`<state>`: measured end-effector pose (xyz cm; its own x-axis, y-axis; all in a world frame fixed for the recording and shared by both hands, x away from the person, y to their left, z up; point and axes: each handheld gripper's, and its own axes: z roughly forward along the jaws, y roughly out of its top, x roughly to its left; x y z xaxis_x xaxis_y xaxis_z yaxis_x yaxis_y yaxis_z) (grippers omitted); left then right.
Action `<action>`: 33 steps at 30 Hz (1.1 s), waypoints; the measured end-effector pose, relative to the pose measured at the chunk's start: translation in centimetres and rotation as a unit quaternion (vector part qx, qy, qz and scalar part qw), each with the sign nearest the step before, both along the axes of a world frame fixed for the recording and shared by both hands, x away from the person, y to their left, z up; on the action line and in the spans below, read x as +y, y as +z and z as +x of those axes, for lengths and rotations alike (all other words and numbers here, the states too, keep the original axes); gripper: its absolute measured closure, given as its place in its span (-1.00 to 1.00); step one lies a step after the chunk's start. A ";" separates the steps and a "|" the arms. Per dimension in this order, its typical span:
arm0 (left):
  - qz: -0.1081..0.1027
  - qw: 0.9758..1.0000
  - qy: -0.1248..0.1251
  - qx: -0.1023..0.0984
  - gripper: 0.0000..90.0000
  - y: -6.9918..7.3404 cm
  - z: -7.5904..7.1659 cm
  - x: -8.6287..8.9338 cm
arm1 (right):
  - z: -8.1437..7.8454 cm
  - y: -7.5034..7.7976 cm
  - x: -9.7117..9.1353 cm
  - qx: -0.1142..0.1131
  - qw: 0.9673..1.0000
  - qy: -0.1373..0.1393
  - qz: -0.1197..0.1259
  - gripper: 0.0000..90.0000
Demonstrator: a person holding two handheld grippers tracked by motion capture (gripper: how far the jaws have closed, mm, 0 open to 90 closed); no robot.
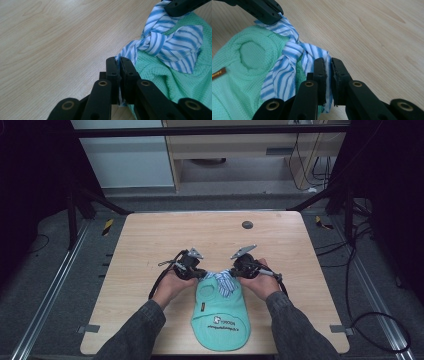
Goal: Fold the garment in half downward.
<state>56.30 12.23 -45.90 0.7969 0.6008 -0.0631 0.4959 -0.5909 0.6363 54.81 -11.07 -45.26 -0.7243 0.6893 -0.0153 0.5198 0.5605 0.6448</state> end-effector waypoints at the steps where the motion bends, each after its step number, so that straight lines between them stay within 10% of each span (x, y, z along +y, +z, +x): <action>1: -0.004 1.000 0.000 -0.003 0.92 0.3 0.0 0.2 | -0.1 0.3 -0.1 -0.002 1.000 0.003 0.001 0.85; 33: 0.002 0.999 -0.007 -0.051 0.93 5.4 0.8 1.3 | 0.4 5.0 0.5 -0.031 0.999 0.030 -0.009 0.85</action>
